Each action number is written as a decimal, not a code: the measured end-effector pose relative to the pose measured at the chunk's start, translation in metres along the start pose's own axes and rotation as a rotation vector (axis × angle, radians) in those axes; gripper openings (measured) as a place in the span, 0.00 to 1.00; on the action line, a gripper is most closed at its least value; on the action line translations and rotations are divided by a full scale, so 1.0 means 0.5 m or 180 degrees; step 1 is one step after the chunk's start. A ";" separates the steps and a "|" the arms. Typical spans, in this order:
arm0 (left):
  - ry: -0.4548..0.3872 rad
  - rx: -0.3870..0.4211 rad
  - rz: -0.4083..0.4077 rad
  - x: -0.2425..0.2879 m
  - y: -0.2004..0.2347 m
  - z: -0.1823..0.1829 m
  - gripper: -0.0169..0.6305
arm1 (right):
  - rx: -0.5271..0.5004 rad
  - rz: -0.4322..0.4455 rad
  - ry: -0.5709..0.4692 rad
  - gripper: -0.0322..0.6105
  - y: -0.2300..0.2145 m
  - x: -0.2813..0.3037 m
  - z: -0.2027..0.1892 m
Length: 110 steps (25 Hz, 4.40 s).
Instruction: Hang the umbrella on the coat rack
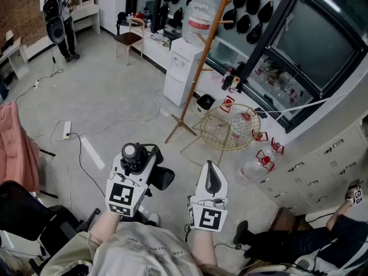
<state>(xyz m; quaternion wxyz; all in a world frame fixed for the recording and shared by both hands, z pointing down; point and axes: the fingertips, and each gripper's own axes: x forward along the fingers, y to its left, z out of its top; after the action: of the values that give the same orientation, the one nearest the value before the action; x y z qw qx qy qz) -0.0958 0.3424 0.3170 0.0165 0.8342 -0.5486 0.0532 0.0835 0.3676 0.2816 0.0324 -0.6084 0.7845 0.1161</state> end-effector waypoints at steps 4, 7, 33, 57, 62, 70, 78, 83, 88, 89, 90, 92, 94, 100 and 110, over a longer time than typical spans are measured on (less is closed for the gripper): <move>-0.0003 -0.0003 0.0007 0.000 -0.003 -0.004 0.38 | -0.0011 0.0015 0.0008 0.05 0.001 -0.003 -0.004; -0.0002 0.0002 0.0016 -0.002 -0.009 -0.003 0.38 | -0.0010 0.0038 -0.0016 0.05 -0.001 -0.006 -0.001; 0.0166 -0.0055 -0.0047 0.079 0.039 -0.036 0.38 | 0.0505 0.0455 0.0103 0.53 0.003 0.072 -0.056; 0.0194 0.0124 -0.0627 0.360 0.255 -0.004 0.38 | 0.0349 0.0271 0.0220 0.53 0.061 0.364 -0.114; 0.0261 0.0102 -0.0669 0.405 0.254 -0.020 0.38 | 0.0369 0.0264 0.0280 0.53 0.041 0.392 -0.139; 0.0346 0.0092 -0.0623 0.499 0.238 -0.042 0.38 | 0.0412 0.0406 0.0322 0.53 -0.024 0.459 -0.191; 0.0356 0.0016 -0.0459 0.636 0.209 -0.030 0.38 | 0.0402 0.0702 0.0277 0.53 -0.127 0.560 -0.223; 0.0376 0.0056 -0.0372 0.721 0.194 -0.024 0.38 | 0.0411 0.0987 0.0304 0.53 -0.173 0.616 -0.249; 0.0422 0.0075 -0.0335 0.789 0.171 -0.026 0.38 | 0.0430 0.1523 0.0398 0.53 -0.180 0.646 -0.282; 0.0423 0.0079 -0.0334 0.801 0.166 -0.026 0.38 | 0.0425 0.1633 0.0429 0.53 -0.179 0.651 -0.291; 0.0426 0.0082 -0.0335 0.812 0.160 -0.027 0.38 | 0.0419 0.1740 0.0469 0.53 -0.177 0.655 -0.303; 0.0442 0.0095 -0.0347 0.831 0.150 -0.030 0.38 | 0.0399 0.1945 0.0560 0.53 -0.169 0.663 -0.328; 0.0466 0.0117 -0.0373 0.846 0.139 -0.036 0.38 | 0.0351 0.2151 0.0606 0.53 -0.152 0.674 -0.351; 0.0499 0.0153 -0.0545 0.871 0.108 -0.047 0.38 | 0.0346 0.2650 0.0878 0.53 -0.082 0.692 -0.425; 0.0423 0.0203 -0.0877 0.902 0.094 -0.064 0.38 | 0.0533 0.2810 0.1046 0.55 -0.025 0.743 -0.492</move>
<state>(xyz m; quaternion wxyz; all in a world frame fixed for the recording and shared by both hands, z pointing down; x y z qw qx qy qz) 0.0358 -0.0856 0.3955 0.0334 0.8964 -0.4246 0.1229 0.0223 -0.0416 0.4476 -0.0957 -0.2227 0.9693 -0.0426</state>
